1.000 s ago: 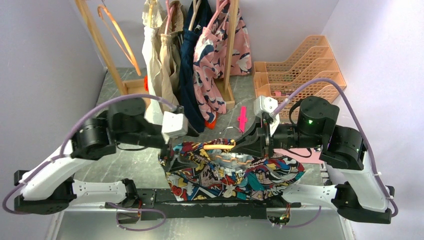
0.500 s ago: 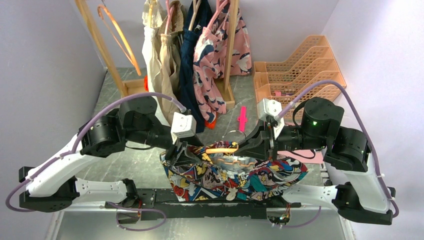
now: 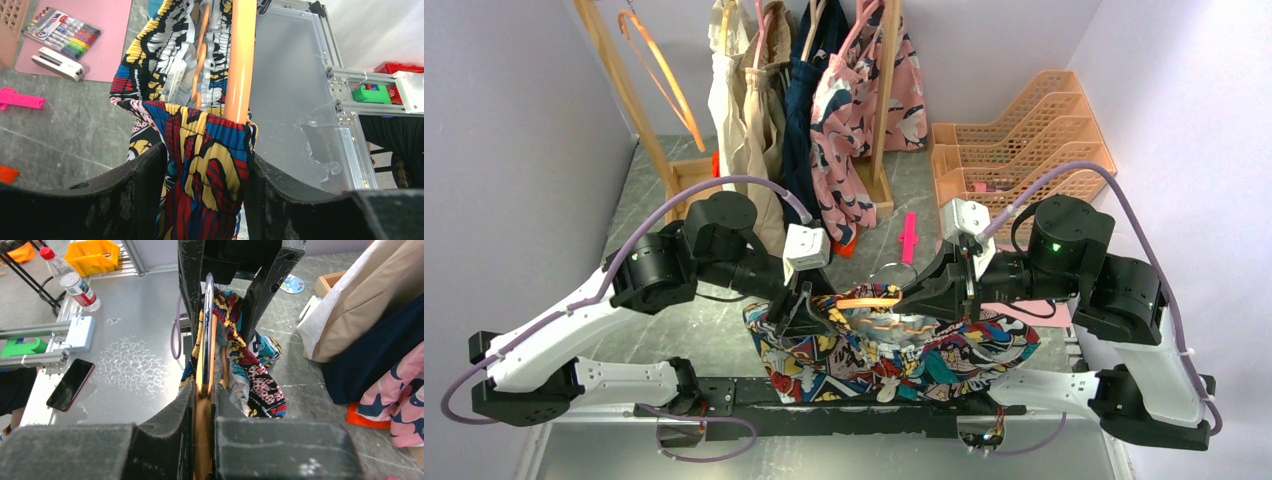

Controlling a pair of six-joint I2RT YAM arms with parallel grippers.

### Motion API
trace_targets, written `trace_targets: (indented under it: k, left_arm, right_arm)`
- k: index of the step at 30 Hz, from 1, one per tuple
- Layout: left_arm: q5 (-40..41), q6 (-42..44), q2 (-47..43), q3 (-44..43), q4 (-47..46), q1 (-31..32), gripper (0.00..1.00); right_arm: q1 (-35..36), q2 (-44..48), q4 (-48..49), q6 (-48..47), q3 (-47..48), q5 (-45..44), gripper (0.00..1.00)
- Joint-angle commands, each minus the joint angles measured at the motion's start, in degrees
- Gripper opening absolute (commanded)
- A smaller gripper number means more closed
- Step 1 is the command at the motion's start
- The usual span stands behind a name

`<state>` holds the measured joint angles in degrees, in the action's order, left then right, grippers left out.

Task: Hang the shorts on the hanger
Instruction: Hang the shorts on the hanger.

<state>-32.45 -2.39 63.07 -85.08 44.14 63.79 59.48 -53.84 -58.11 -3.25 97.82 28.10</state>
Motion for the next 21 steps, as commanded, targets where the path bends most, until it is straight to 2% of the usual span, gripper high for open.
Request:
trace_targets:
  k: [1,4,9,10,21]
  left_arm:
    - [-2.94,-2.06,-0.90,0.28,-3.80,-0.41,0.56]
    - [-3.48,-1.92,-0.52,-0.31,-3.71,-0.42,0.47]
    - [-2.33,-1.74,-0.70,-0.09,-4.11,-0.42,0.12]
    - [-1.87,-1.75,-0.87,0.11,-4.19,-0.42,0.08]
    - [1.95,-1.52,-2.13,1.78,-5.13,-0.42,0.07]
  right_arm:
    - [0.18,1.00,4.03,-0.19,0.62,1.08,0.00]
    - [0.18,0.98,4.36,-0.08,0.49,1.09,0.00]
    - [0.16,0.86,4.56,0.07,0.15,1.00,0.00]
    - [0.12,0.92,4.61,0.16,0.09,1.04,0.00]
    - [0.18,0.50,5.36,0.86,-0.09,0.92,0.00]
